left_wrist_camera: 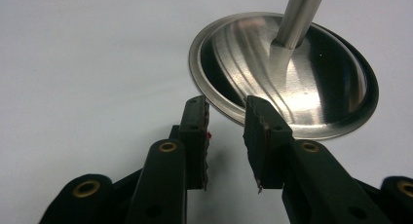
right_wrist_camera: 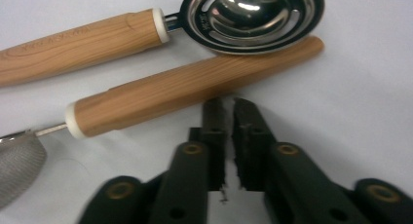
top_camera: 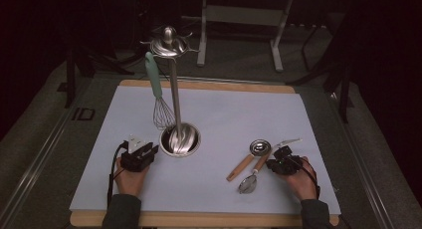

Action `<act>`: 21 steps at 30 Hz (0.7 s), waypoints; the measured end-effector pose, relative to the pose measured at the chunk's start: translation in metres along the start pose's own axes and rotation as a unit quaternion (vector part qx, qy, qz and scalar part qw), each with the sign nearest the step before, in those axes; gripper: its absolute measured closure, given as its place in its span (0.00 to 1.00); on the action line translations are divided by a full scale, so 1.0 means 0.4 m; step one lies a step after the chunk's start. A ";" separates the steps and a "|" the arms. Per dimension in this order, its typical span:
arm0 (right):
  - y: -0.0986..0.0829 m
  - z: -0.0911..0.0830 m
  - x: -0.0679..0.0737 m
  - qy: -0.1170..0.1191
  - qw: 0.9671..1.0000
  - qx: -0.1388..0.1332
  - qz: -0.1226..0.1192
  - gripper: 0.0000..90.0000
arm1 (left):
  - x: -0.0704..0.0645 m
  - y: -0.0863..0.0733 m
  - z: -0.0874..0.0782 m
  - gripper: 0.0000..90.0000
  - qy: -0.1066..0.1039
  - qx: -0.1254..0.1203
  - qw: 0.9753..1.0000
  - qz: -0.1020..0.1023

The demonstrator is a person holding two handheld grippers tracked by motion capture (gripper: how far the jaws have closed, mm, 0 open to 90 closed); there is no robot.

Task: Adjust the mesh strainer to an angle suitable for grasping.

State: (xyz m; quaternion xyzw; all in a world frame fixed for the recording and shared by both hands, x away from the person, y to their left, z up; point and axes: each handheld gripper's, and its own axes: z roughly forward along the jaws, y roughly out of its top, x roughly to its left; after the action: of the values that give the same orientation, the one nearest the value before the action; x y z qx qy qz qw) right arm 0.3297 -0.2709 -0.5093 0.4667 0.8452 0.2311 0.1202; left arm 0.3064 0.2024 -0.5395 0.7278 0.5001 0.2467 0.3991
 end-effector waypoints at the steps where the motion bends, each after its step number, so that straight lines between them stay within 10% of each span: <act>1: -0.003 -0.002 0.000 -0.002 1.000 -0.004 0.004 0.84 | 0.000 0.000 0.000 0.78 0.000 0.000 1.000 0.000; 12: -0.015 -0.048 -0.010 0.037 0.995 -0.055 0.075 0.61 | -0.003 0.000 0.000 0.78 0.001 0.002 1.000 0.004; 21: -0.010 -0.017 0.003 0.055 0.992 -0.030 0.113 0.45 | -0.002 0.000 0.001 0.78 0.001 0.002 1.000 0.004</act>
State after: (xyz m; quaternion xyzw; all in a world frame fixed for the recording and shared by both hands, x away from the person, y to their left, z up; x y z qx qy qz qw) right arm 0.3234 -0.2737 -0.5055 0.5418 0.7850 0.2941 0.0606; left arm 0.3063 0.2014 -0.5395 0.7306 0.4980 0.2477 0.3961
